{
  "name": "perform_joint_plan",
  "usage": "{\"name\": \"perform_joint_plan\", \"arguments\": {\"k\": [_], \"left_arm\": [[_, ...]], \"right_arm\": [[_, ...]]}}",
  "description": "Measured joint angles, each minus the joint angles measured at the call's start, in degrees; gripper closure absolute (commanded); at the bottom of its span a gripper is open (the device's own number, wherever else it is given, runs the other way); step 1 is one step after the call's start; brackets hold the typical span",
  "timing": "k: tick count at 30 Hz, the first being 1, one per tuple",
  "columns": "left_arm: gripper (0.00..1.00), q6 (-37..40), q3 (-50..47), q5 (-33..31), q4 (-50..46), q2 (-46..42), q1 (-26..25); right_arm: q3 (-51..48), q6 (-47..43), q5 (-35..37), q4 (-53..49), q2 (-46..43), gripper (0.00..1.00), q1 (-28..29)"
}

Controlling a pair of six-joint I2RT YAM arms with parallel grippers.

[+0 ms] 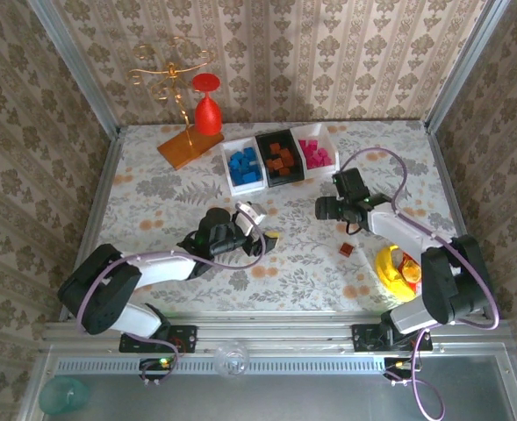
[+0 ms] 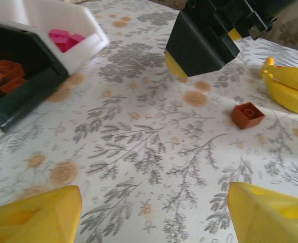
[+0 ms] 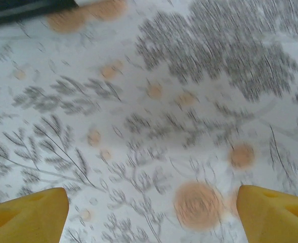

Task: Sort the legos into containers by color
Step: Pick up the lego from the center of the table.

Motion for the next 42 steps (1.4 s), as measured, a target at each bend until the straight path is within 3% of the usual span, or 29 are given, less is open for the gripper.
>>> {"name": "perform_joint_plan", "arguments": {"k": [14,23,34,42], "left_arm": [[0.25,1.86,1.64,8.28,3.63,5.79,-1.97],[0.25,2.03,2.08,10.1,4.96,7.54,-2.34],[0.25,2.03,2.1,10.1,5.73,7.54,-2.34],[0.25,2.03,2.1,10.1,5.81,7.54,-2.34]], "right_arm": [[-12.17,12.31,2.29,-3.37,-4.52,0.16,0.48],[-16.0,18.25,2.97,-3.58,-8.26,0.24,4.0],[-16.68,20.37,4.22,-1.6,-6.29,0.4,5.57],[-15.63,19.91,4.55,-0.2,-3.52,0.62,6.6]]}}
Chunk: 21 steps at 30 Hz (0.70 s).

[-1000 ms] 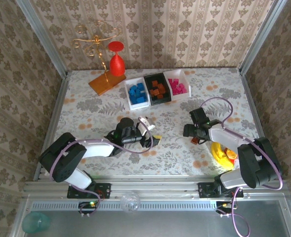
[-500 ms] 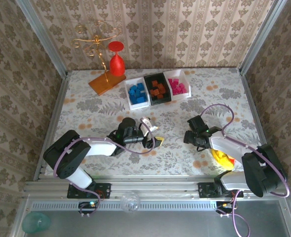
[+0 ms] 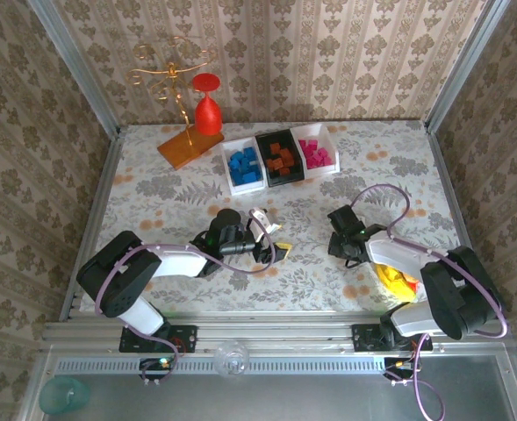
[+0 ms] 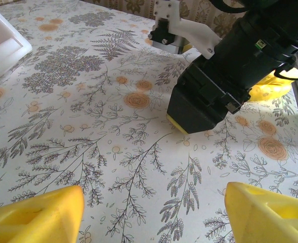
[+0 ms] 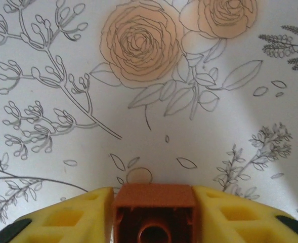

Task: Sort the legos into containers by color
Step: Pick up the lego from the center of the table, then place the lego in the container.

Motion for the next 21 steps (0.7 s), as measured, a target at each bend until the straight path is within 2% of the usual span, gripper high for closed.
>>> {"name": "perform_joint_plan", "arguments": {"k": [3,7,11,14,21], "left_arm": [[0.26,0.0,0.0,0.0,0.04,0.0,0.0],[0.26,0.0,0.0,-0.31,0.13,0.0,-0.02],[0.26,0.0,-0.02,-3.3,-0.07,-0.35,-0.07],[0.25,0.04,-0.02,-7.96,-1.01,-2.16,-0.07],[0.21,1.18,-1.05,-23.58,-2.47,-7.39,-0.07]], "right_arm": [[1.4,-0.92,-0.2,0.87,1.38,0.68,0.83],[5.55,-2.43,-2.38,2.62,3.63,0.69,1.86],[12.72,-3.76,-5.01,3.91,6.8,0.69,1.97],[19.74,-4.74,-6.27,5.09,9.92,0.69,1.97],[35.87,-7.58,-6.86,6.84,19.89,0.69,1.95]]}}
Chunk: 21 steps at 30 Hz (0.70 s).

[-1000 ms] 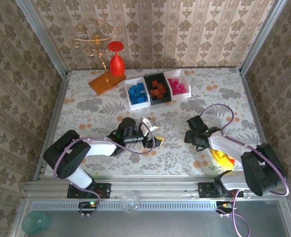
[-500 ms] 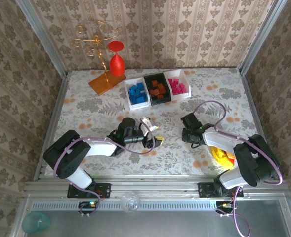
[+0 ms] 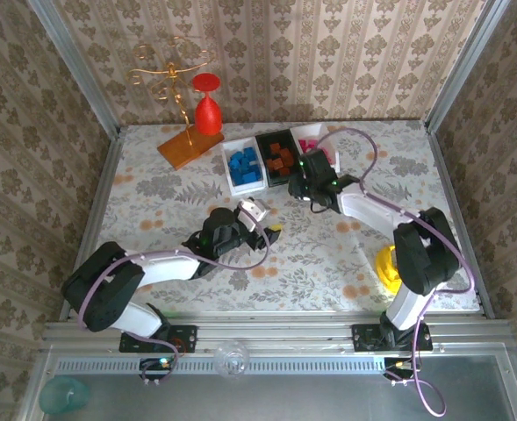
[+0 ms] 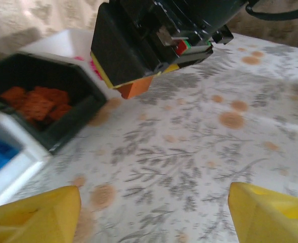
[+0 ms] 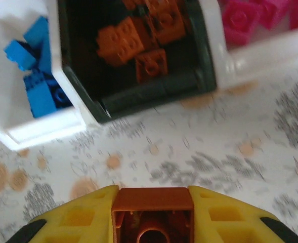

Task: Sort the legos into containers by color
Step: Place the lego in the container.

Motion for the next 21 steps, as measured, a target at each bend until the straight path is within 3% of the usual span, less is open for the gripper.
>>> {"name": "perform_joint_plan", "arguments": {"k": [9,16,19,21], "left_arm": [[0.16,2.01,-3.91,-14.64,2.75,-0.57,0.02],[0.14,2.78,-5.01,-20.33,5.51,-0.57,0.02],[0.14,2.8,-5.01,-21.42,6.05,-0.57,0.02],[0.13,2.8,-5.01,-21.9,6.1,-0.57,0.02]], "right_arm": [[15.96,-2.43,-0.04,0.92,13.53,0.69,-1.07],[28.59,-2.93,0.28,0.81,24.41,0.66,-2.93],[35.01,-3.54,0.72,0.07,29.07,0.61,-3.5],[39.98,-4.02,1.42,-1.07,32.15,0.53,-3.67]]}}
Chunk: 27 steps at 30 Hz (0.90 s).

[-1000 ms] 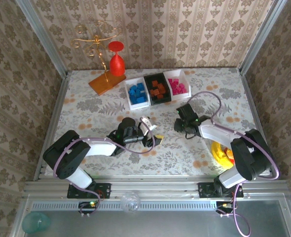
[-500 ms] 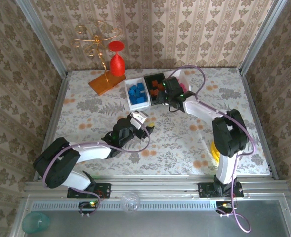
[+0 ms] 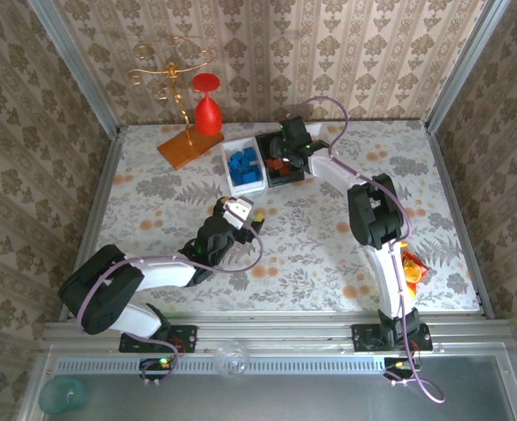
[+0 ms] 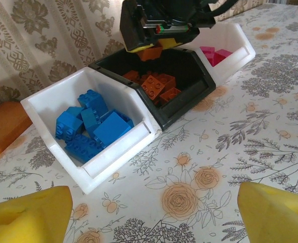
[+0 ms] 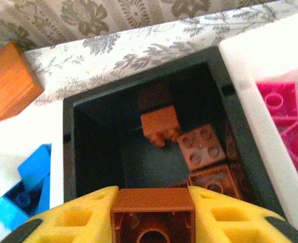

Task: Sort the legos into containers by color
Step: Place the lego in the container.

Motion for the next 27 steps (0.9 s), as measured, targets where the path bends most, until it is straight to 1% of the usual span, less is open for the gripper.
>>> {"name": "perform_joint_plan", "arguments": {"k": [2,4,7,9,11,14,15,16,20,22,24,27], "left_arm": [[0.12,0.02,0.0,-0.31,0.0,-0.02,0.0],[0.11,0.04,-0.04,-0.76,0.0,-0.24,0.0],[0.09,0.17,-0.24,-1.95,0.0,-0.98,0.0],[0.08,0.2,-0.52,-3.04,0.04,-1.53,0.0],[0.06,0.24,-0.94,-4.37,0.35,-1.88,0.0],[0.03,0.85,-1.99,-6.84,1.25,-2.49,0.02],[0.0,1.16,-2.38,-7.89,1.57,-2.73,0.04],[0.0,1.6,-2.8,-9.03,1.84,-3.04,0.07],[0.0,3.82,-4.52,-13.68,3.72,-4.22,0.55],[0.0,5.14,-5.31,-15.87,5.03,-4.63,1.49],[0.0,6.4,-5.9,-17.68,5.68,-5.07,2.78],[0.0,6.82,-6.67,-19.58,6.38,-5.97,5.38]], "right_arm": [[4.61,-0.5,0.44,-1.4,2.4,0.43,-0.28],[7.67,-1.36,0.55,-2.93,3.54,0.35,-0.46],[8.94,-2.82,0.52,-4.02,3.02,0.29,-0.61],[7.58,-3.91,0.52,-4.55,1.27,0.25,-0.61],[3.02,-5.25,0.59,-4.33,-2.49,0.16,-0.61],[-8.22,-8.31,2.47,-2.84,-12.28,0.07,-0.61],[-12.55,-9.51,3.82,-2.05,-16.48,0.04,-0.59],[-16.48,-10.84,5.27,-1.03,-20.46,0.01,-0.57],[-30.77,-16.76,13.66,4.24,-35.28,0.0,-0.61],[-37.94,-20.2,19.41,7.32,-41.79,0.0,-0.85],[-43.58,-23.04,23.89,9.84,-45.44,0.0,-1.36],[-51.19,-26.32,28.28,12.68,-47.41,0.0,-3.52]]}}
